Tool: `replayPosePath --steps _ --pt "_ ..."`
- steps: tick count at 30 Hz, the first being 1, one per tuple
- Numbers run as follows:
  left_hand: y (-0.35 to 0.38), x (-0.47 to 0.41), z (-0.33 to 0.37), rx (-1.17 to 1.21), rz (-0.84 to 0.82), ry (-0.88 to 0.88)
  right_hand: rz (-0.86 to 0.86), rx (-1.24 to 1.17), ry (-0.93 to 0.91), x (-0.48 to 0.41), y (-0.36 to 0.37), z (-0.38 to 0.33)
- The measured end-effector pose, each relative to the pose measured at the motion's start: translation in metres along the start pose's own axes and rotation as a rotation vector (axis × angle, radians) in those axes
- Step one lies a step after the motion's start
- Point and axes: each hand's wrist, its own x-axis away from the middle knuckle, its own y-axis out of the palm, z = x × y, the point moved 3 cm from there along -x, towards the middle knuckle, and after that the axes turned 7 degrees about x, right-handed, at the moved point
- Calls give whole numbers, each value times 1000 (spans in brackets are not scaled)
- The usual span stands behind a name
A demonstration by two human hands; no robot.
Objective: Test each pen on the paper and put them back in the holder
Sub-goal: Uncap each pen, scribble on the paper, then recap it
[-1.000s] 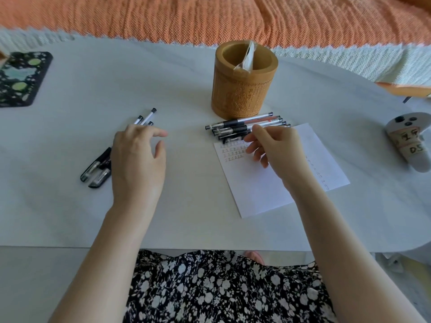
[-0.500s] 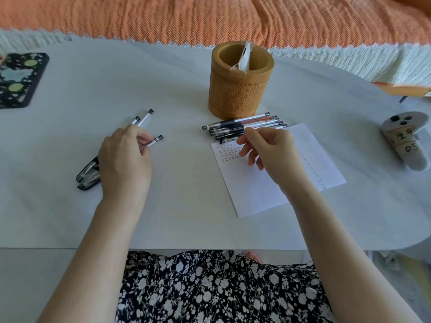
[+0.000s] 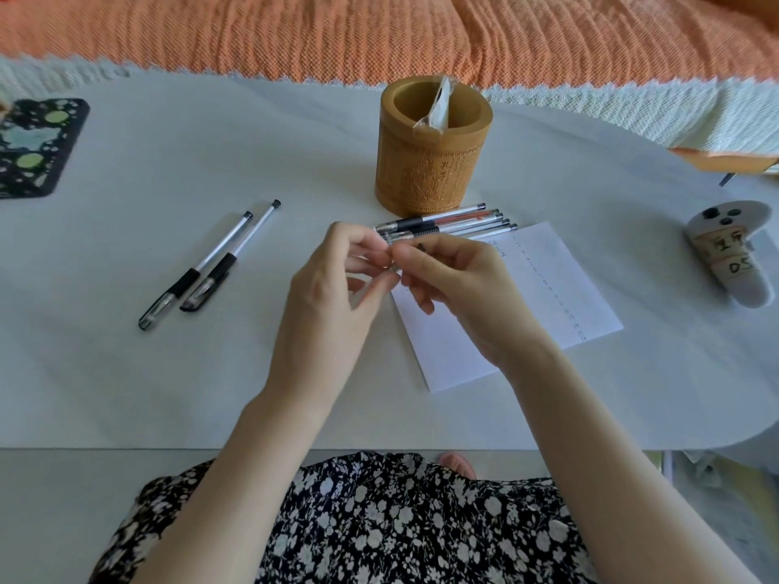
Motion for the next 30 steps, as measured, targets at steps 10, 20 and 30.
replayPosePath --steps 10,20,30 --pt "7 -1 -7 -187 -106 36 255 -158 -90 -3 -30 -2" --pt "15 0 -7 -265 -178 82 319 -159 -89 -1 -36 -2" --pt "18 -1 -5 -287 -228 18 339 -154 -93 -1 -40 -1"
